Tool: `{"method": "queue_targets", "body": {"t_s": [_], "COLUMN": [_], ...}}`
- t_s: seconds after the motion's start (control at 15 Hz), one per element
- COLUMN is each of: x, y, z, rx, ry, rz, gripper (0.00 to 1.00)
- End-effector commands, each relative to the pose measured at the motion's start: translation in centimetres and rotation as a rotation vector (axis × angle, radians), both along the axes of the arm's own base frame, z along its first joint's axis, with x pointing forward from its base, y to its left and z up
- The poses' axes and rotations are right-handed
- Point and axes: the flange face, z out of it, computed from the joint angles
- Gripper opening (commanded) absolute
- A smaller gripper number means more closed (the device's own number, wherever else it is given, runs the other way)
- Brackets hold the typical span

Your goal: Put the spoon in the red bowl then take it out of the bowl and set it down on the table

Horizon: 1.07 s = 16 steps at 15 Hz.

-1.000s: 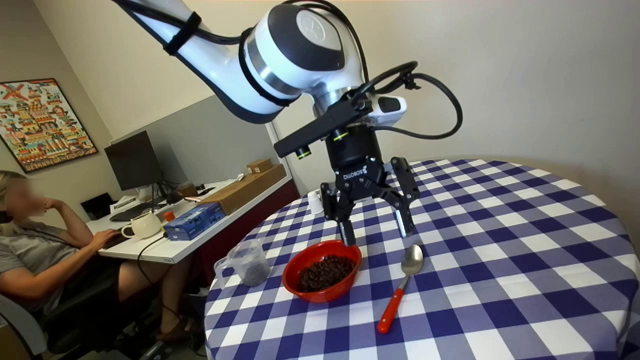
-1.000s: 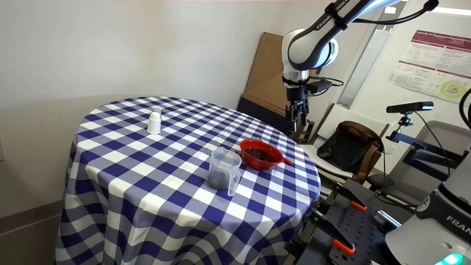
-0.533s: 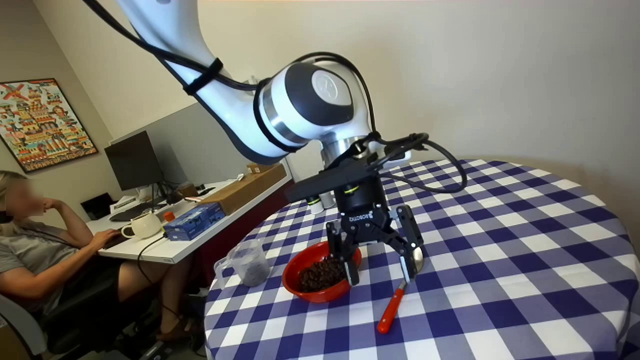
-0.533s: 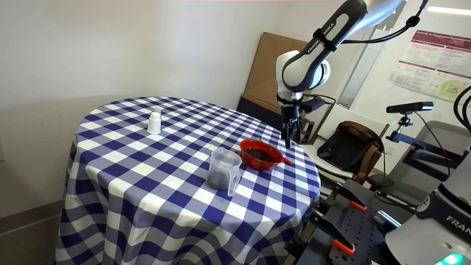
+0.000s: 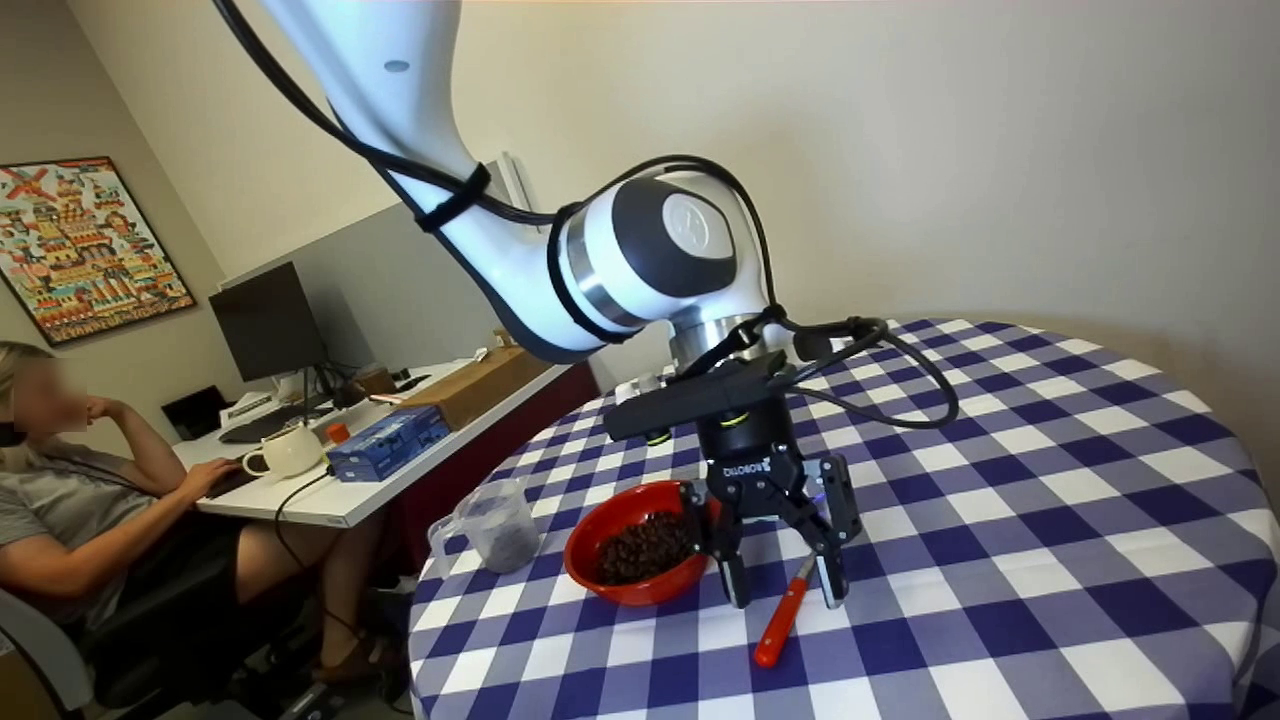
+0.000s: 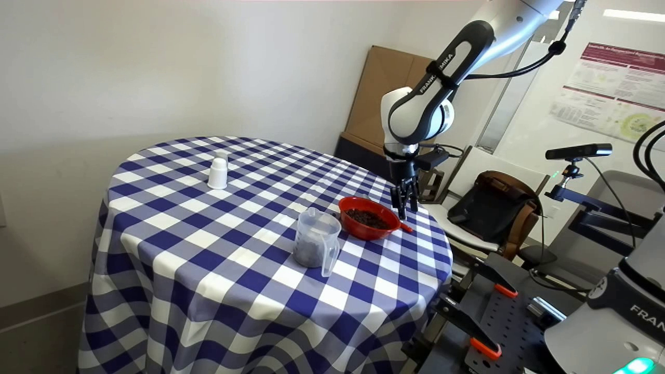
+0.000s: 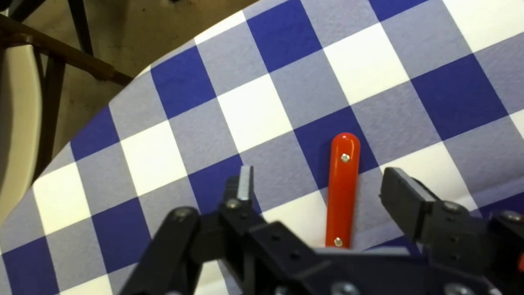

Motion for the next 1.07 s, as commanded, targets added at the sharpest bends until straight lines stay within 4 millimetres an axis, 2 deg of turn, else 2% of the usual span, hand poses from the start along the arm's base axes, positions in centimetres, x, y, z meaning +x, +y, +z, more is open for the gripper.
{"method": "queue_targets", "body": {"t_s": [0.0,0.13,0.27,0.6,0.73,0.8,0.93,1.0], "x": [0.7,0.7,0.6,0.3,0.2,0.1,0.0,0.0], "y": [-0.4,-0.3,-0.3,-0.1,0.1,0.2,0.5,0.6], "z": [-0.8,-1.1,-1.3,-1.6,-1.8,-1.9,-2.1,-2.2], "rx": [0.016,0.017,0.018,0.022,0.028,0.031,0.045,0.050], "ry": [0.007,0.012,0.017,0.025,0.030,0.031,0.038,0.039], "rz": [0.009,0.014,0.017,0.027,0.031,0.034,0.043,0.046], "gripper": [0.60,0.41,0.37,0.54,0.56,0.33,0.28,0.22]}}
